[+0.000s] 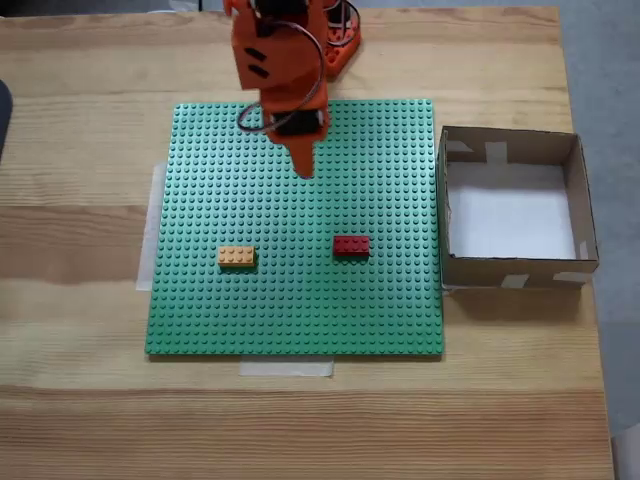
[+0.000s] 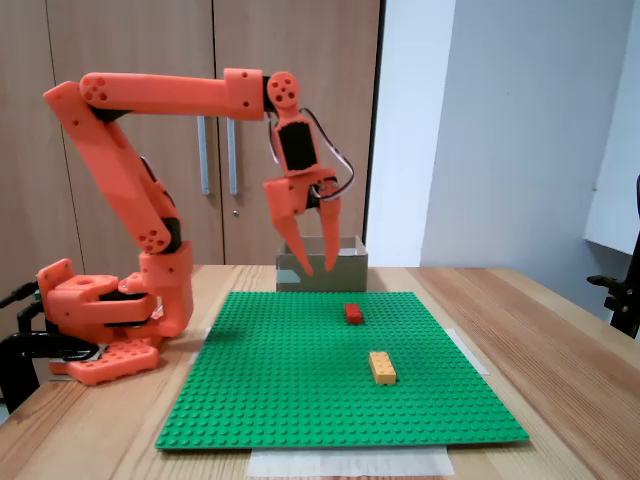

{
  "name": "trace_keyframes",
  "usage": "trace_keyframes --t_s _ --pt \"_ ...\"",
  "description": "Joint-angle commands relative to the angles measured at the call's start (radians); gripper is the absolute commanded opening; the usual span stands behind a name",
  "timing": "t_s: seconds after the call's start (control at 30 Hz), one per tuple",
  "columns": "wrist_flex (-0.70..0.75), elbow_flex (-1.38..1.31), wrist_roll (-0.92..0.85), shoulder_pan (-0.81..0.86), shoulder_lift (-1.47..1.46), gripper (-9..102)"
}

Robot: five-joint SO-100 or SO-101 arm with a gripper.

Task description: Pick the red lego block and put it in the box.

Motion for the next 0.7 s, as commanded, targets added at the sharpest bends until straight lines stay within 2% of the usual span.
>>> trace_keyframes --t_s 0.0,0.23,0.43,0.67 --pt "0.029 -0.098 0.025 -0.003 -0.057 16" --pt "0.054 -0.238 0.087 -0.021 -0.247 29" --pt "0.029 -0.275 0.097 -0.063 -0.368 35" --pt "0.028 -0.336 0.107 -0.123 -0.497 34"
